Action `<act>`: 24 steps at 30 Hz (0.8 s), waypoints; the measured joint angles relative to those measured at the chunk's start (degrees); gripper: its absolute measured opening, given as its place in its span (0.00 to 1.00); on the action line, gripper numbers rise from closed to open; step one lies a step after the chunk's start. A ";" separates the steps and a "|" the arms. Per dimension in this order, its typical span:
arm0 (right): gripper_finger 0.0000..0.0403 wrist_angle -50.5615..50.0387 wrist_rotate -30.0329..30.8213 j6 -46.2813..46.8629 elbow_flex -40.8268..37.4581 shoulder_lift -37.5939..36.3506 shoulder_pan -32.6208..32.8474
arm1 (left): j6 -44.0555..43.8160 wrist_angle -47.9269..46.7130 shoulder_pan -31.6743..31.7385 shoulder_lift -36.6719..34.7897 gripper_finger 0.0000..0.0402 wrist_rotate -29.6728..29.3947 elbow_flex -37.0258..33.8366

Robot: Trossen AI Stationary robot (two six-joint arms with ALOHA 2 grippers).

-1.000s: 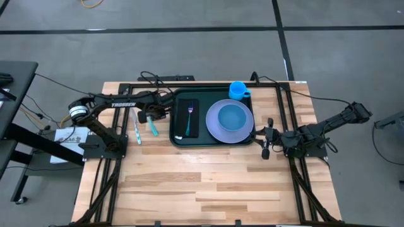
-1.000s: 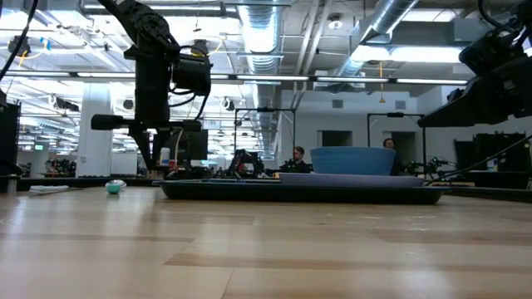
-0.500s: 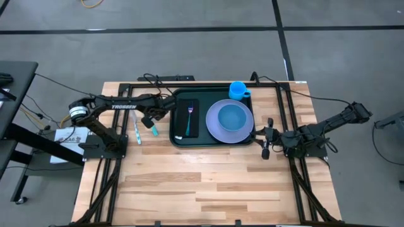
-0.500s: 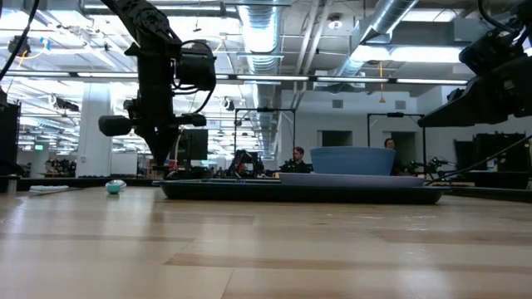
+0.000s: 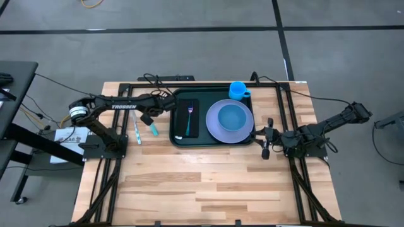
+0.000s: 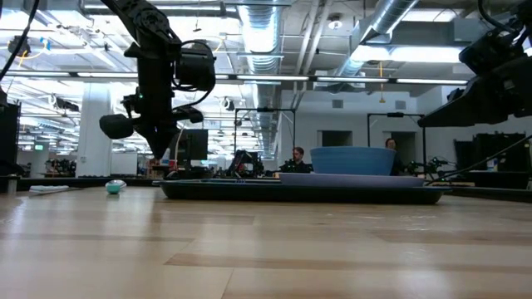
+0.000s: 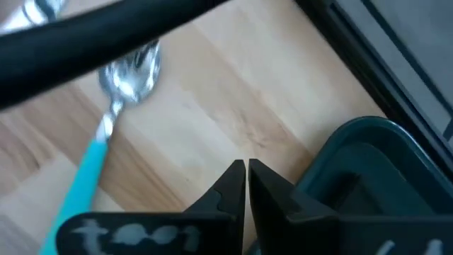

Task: Set up tray
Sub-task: Put the green spoon on the black napkin

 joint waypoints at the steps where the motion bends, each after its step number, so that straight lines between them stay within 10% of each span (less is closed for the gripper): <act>1: 0.27 0.00 0.00 0.00 0.00 0.01 0.00 | -1.50 0.14 0.04 0.00 0.02 0.90 0.00; 24: 0.27 -0.02 0.00 0.00 0.02 0.01 0.00 | -0.58 16.85 -0.86 1.28 0.02 -0.55 -0.02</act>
